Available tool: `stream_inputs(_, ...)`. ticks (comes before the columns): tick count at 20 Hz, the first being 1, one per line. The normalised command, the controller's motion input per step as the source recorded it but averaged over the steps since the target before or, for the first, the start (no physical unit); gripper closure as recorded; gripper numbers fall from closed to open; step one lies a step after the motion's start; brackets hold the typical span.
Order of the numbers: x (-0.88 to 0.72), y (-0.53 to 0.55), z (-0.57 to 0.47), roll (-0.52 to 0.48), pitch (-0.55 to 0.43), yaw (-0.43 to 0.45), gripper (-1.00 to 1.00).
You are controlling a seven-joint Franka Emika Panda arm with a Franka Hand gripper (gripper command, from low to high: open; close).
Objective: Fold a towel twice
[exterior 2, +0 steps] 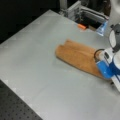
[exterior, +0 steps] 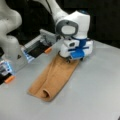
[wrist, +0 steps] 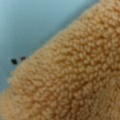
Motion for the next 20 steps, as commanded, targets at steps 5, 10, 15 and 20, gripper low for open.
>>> stream_inputs(5, 0.06, 0.13, -0.2, -0.182, -0.134, -0.004, 1.0)
stream_inputs(10, 0.04, 0.12, -0.17, -0.185, -0.112, -0.014, 1.0)
stream_inputs(15, 0.02, 0.11, -0.14, -0.195, -0.1, -0.022, 1.0)
stream_inputs(20, 0.01, 0.1, -0.14, -0.197, -0.097, -0.023, 1.0)
